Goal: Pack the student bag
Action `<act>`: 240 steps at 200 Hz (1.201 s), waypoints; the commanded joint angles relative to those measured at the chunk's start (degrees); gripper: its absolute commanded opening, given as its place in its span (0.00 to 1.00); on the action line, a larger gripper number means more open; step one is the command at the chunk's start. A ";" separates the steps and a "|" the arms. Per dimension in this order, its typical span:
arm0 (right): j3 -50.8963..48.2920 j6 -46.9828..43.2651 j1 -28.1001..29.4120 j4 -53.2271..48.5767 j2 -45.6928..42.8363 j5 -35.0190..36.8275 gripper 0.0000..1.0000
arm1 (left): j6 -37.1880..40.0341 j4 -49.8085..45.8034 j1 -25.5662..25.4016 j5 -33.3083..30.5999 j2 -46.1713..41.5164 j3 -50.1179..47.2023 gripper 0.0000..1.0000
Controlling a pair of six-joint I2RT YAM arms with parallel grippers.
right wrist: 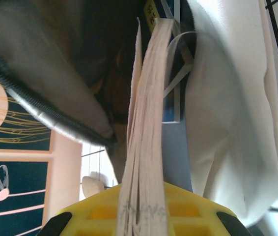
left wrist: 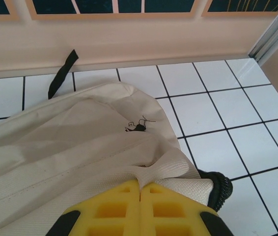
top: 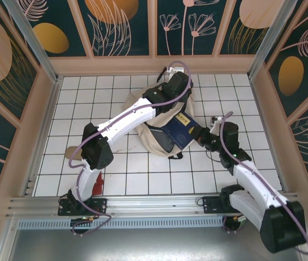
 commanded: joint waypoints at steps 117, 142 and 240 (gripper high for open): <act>17.75 5.14 11.02 42.25 41.56 17.21 0.00 | 1.83 1.01 0.08 0.33 -5.15 0.68 0.00; 22.36 5.49 11.67 43.15 47.16 18.29 0.00 | 2.20 0.76 0.16 0.53 -5.86 -0.04 0.00; 32.07 13.68 12.23 33.04 58.63 19.70 0.46 | 1.94 0.61 0.78 0.43 -7.64 -3.21 0.00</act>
